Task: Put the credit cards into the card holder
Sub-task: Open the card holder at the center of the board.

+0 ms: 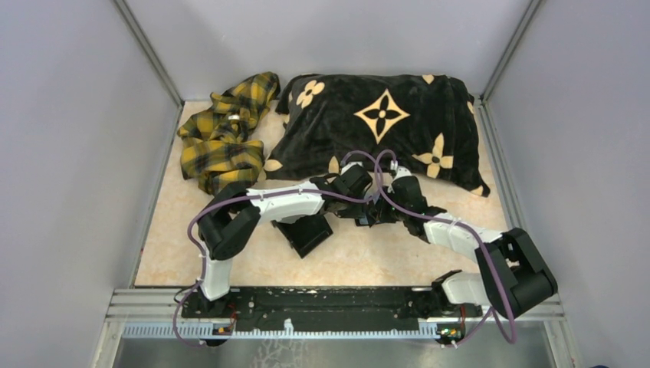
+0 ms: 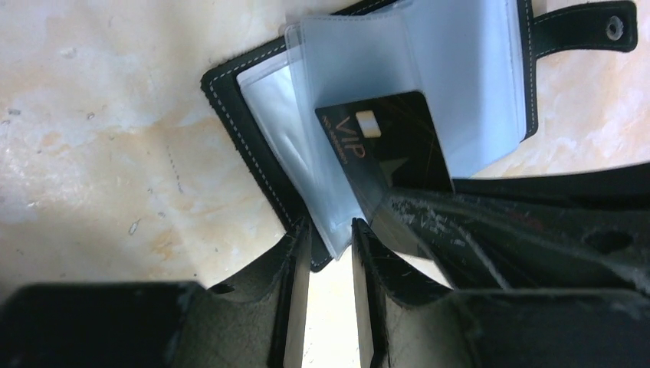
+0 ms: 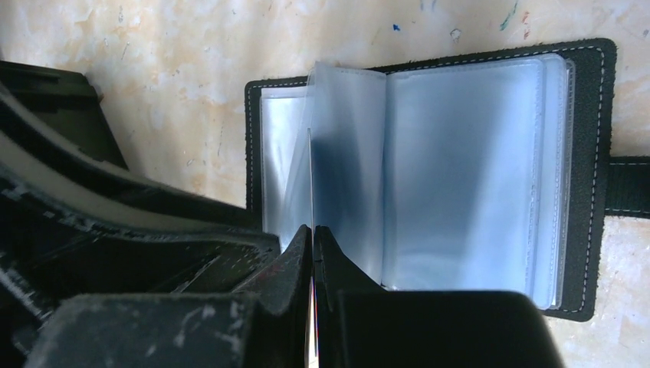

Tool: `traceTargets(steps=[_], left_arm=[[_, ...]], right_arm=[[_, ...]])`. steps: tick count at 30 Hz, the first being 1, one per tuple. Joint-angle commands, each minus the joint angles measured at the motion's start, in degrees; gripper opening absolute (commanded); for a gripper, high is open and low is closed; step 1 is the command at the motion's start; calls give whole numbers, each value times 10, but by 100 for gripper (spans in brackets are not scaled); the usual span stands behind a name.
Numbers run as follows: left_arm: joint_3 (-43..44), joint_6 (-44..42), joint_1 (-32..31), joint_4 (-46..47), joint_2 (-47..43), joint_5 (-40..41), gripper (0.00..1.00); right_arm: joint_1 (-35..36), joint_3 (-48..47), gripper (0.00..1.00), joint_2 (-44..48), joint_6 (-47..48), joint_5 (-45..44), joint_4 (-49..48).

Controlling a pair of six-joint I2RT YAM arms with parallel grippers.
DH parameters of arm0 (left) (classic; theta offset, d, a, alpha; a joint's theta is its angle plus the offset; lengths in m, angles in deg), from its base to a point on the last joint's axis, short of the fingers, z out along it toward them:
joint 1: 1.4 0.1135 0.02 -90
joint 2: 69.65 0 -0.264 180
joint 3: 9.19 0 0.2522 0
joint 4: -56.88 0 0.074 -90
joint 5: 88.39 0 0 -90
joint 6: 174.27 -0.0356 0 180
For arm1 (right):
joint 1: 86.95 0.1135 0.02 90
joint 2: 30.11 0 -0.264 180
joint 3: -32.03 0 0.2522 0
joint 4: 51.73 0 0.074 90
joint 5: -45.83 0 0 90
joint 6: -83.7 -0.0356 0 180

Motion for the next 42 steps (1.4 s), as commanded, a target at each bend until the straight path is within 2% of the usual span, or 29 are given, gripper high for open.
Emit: traceTargets(steps=[1,12,18,25,30,35,42], left_arm=[[32,-4,-4,17,24,0,33],[78,-6,-17,-36,65,53,33],[73,1,-35,-51,33,98,31],[31,-14,-50,26,-30,123,22],[19,-25,-53,67,-65,175,15],[39,-61,-48,94,-46,206,14],[67,-64,-27,109,2,179,13]], right_arm=[[7,1,0,27,1,-1,12],[7,1,0,49,6,-4,27],[6,5,0,49,6,-6,26],[6,9,0,49,5,-6,24],[7,14,0,52,5,-7,24],[6,19,0,53,4,-7,21],[6,28,0,61,1,-11,21]])
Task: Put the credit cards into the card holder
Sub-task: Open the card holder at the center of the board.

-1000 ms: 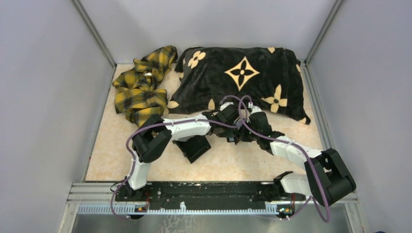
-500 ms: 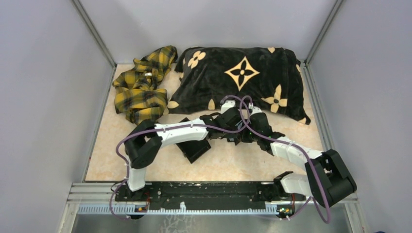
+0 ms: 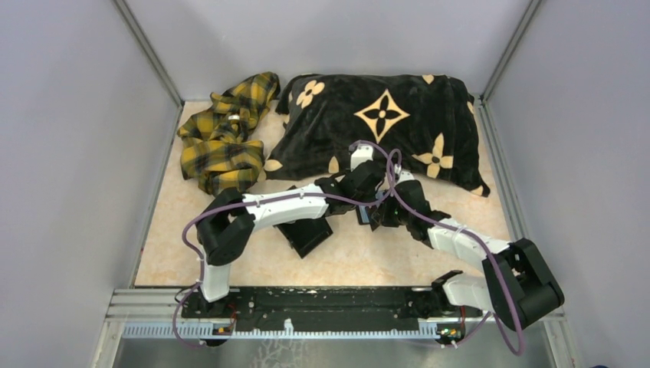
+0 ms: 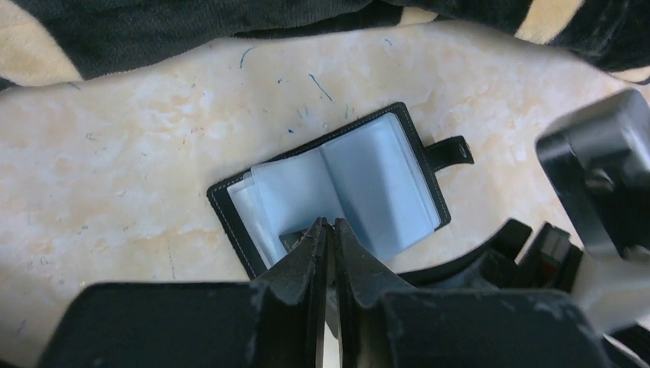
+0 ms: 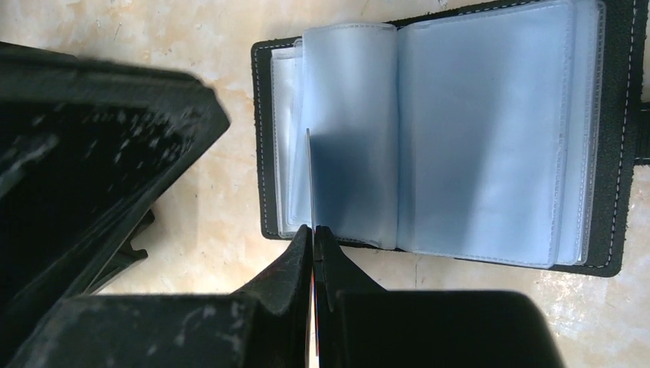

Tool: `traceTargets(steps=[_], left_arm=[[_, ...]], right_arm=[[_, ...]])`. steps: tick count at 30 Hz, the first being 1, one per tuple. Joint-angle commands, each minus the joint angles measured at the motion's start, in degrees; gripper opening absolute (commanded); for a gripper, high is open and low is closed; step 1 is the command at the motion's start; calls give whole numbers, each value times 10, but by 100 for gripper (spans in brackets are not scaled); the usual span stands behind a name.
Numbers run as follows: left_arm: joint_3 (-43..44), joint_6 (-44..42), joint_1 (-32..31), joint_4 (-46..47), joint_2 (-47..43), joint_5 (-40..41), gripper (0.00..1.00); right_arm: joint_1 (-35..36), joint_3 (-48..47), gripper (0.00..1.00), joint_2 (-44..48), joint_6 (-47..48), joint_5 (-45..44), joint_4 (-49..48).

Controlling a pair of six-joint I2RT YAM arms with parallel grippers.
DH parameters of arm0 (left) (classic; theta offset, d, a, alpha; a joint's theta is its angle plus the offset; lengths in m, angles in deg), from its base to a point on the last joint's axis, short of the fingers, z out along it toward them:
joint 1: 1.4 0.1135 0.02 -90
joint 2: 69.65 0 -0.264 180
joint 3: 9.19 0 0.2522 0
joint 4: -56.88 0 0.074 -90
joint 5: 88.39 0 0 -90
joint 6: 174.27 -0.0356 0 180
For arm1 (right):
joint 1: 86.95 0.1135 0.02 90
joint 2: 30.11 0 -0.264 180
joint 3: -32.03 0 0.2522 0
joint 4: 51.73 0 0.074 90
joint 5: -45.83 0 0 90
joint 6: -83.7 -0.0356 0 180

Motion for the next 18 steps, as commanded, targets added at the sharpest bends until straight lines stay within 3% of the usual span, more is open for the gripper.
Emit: traceTargets(steps=[1,18], left_arm=[[15,-14,18,40,24,-13,13],[-9,-3,63,115,68,-191,13]], right_arm=[[4,10,0,16,2,-6,-11],[4,10,0,11,1,-4,-15]])
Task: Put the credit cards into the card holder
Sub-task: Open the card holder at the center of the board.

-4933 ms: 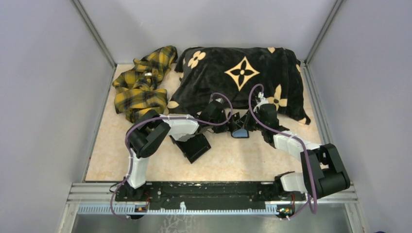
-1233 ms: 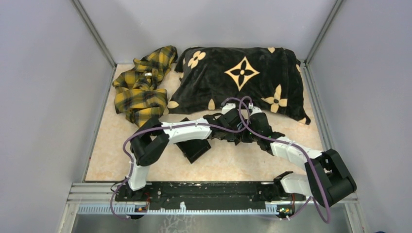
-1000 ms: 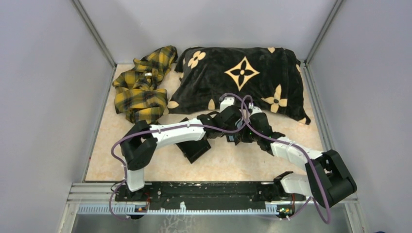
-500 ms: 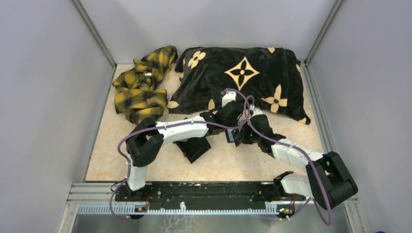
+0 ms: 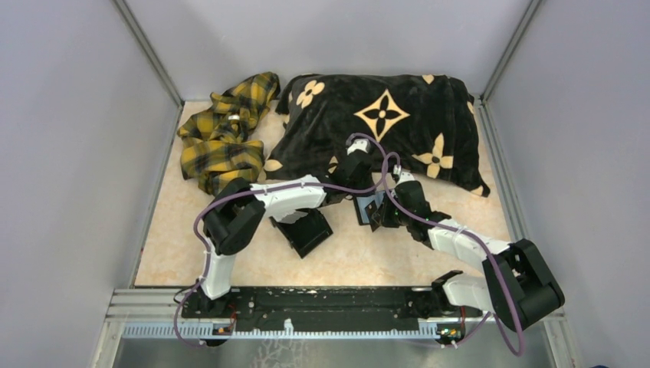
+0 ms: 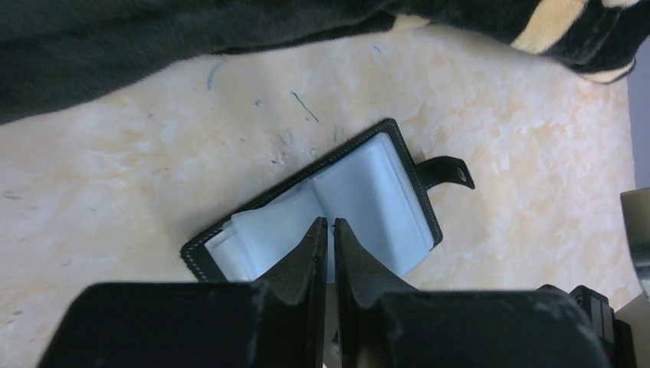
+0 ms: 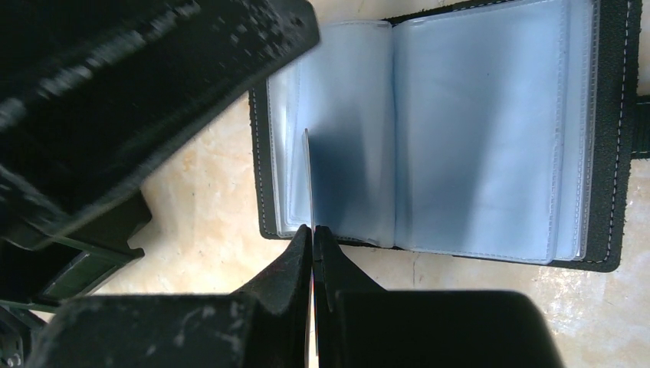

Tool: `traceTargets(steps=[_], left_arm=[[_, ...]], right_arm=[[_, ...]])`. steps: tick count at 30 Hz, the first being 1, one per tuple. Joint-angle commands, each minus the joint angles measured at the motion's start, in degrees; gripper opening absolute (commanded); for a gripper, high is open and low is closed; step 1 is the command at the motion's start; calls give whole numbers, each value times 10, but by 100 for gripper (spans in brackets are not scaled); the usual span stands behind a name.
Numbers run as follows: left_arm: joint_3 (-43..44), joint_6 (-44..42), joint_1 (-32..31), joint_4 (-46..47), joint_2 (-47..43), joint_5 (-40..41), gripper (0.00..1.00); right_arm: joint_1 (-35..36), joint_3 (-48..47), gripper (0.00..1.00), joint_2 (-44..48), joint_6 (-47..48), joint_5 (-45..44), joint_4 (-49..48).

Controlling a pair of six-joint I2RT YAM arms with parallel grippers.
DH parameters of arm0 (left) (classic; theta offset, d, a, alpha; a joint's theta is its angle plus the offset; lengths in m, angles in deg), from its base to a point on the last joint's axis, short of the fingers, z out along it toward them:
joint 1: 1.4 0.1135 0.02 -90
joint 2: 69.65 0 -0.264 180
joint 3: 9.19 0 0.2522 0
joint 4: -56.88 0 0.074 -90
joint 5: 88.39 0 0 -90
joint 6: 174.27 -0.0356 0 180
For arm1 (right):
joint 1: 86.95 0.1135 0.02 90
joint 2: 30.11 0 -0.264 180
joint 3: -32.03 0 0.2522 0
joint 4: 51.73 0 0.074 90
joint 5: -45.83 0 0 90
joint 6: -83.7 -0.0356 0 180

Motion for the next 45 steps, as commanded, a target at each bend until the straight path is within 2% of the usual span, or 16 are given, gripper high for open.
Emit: traceTargets(steps=[1,9,18,35,45], left_arm=[[-2,-2,0,26,21,-65,13],[-2,6,-1,3,47,-99,13],[-40,24,2,-26,45,-59,13],[-125,62,10,20,-5,-44,17],[-174,74,10,34,-31,-38,17]], right_arm=[[4,3,0,9,2,-3,-9],[4,-2,0,12,3,1,-4],[4,-5,0,32,7,0,13],[5,-16,0,120,17,-19,90],[-6,-54,0,99,43,-44,85]])
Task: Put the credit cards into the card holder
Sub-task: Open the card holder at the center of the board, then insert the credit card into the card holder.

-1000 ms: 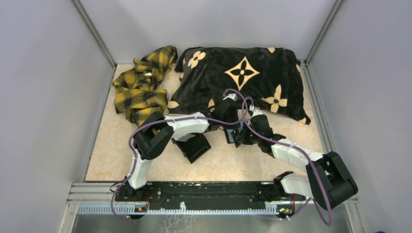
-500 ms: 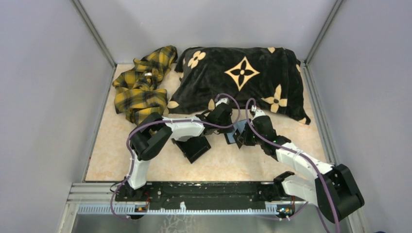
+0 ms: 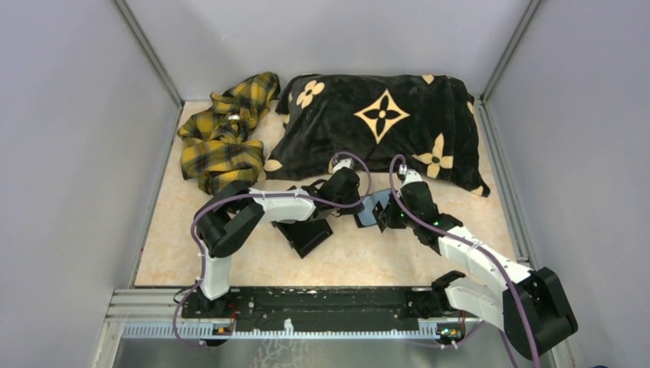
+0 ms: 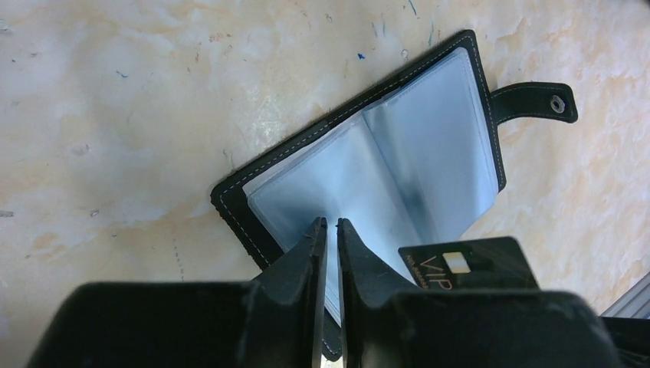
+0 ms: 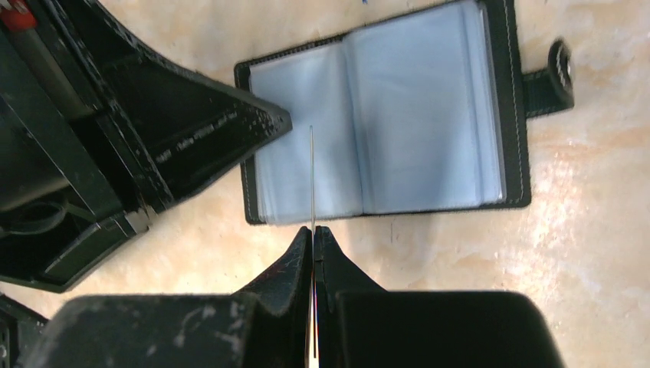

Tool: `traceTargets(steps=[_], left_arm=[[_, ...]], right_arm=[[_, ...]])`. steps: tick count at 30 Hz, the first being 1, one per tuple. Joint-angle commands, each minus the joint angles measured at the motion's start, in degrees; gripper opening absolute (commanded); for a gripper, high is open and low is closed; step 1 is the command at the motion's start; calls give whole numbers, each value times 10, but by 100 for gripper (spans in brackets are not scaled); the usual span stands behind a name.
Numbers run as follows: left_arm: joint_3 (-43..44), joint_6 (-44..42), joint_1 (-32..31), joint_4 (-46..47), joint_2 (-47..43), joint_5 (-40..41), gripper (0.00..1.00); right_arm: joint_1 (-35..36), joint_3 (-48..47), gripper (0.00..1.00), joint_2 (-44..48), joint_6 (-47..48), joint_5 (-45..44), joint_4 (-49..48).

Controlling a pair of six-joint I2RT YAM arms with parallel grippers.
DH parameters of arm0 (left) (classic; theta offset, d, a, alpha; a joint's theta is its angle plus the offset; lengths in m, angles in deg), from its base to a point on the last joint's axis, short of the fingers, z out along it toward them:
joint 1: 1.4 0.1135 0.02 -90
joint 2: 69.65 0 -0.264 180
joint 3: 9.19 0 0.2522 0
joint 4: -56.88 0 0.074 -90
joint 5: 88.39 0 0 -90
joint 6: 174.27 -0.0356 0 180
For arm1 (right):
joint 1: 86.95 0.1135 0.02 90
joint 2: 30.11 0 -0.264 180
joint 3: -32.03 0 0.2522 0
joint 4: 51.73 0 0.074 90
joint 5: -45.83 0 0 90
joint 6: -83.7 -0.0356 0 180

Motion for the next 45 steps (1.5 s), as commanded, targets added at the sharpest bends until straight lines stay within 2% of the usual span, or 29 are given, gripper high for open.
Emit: traceTargets(steps=[1,10,21,45], left_arm=[[-28,1,1,-36,-9,13,17],[-34,-2,1,-46,-4,15,17],[-34,-17,1,-52,-4,23,17],[-39,-27,4,-62,-9,31,17]], right_arm=[[-12,-46,0,-14,27,-11,-31],[-75,-45,0,-70,49,55,-114],[-83,-8,0,-130,31,106,-234],[-99,16,0,-157,27,77,-268]])
